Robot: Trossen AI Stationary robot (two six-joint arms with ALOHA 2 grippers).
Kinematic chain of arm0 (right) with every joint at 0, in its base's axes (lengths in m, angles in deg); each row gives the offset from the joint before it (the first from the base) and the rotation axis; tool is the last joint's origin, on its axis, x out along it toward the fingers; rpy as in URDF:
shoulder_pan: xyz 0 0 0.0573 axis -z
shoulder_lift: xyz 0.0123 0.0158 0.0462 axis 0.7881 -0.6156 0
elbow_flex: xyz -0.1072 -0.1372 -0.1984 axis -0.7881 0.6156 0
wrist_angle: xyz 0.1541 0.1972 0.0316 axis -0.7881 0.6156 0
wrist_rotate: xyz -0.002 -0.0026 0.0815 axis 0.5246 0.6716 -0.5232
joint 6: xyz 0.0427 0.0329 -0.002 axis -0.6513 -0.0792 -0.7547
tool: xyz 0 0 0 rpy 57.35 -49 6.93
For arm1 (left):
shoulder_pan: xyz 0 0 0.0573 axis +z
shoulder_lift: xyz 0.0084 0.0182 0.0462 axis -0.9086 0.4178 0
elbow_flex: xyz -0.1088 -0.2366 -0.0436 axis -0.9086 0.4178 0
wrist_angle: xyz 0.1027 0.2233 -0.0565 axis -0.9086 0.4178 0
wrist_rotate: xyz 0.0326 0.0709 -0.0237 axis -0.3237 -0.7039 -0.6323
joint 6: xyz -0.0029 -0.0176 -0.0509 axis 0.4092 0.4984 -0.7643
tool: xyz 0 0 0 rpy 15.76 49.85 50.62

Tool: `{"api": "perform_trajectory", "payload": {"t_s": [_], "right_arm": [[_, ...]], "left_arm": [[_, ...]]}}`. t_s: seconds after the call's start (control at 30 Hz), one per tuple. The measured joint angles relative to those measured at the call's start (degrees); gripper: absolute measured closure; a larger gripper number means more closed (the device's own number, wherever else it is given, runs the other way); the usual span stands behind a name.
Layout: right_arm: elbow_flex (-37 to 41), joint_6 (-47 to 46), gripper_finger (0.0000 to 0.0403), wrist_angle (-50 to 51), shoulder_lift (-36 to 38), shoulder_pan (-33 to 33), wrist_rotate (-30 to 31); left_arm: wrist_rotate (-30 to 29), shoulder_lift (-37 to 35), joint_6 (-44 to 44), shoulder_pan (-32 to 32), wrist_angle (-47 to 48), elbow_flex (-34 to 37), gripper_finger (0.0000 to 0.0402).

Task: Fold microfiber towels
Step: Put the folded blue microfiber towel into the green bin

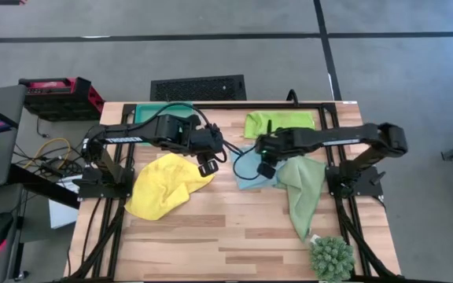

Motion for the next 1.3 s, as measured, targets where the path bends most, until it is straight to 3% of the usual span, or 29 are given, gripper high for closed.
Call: {"api": "perform_trajectory", "payload": {"t_s": [0.17, 0.4, 0.57, 0.87, 1.07, 1.3], "right_arm": [[-0.04, -0.19, 0.0283, 0.83, 8.31, -2.34, -0.01], [-0.04, -0.23, 0.0283, 0.91, 15.29, -6.59, 0.19], [-0.04, -0.29, 0.0283, 0.96, 17.22, -8.38, 0.21], [-0.04, -0.32, 0.0283, 1.23, 17.20, -8.65, 0.24], [-0.04, -0.32, 0.0283, 1.25, 17.11, -8.65, 0.32], [-0.04, -0.32, 0.0283, 0.95, 17.11, -8.65, 0.91]], "left_arm": [[4.71, 0.40, -2.08, 0.13, -6.78, 8.19, 0.0263], [13.74, 0.33, -2.72, 2.52, -29.06, 24.34, 0.0263], [19.50, 0.33, -9.37, 4.92, -43.81, 34.77, 0.0263], [18.87, 0.33, -30.58, 8.45, -62.56, 48.40, 0.0263], [14.07, 0.33, -36.10, 9.70, -68.54, 53.49, 0.0263], [12.37, 0.33, -36.04, 10.16, -72.54, 55.20, 0.0263]]}}
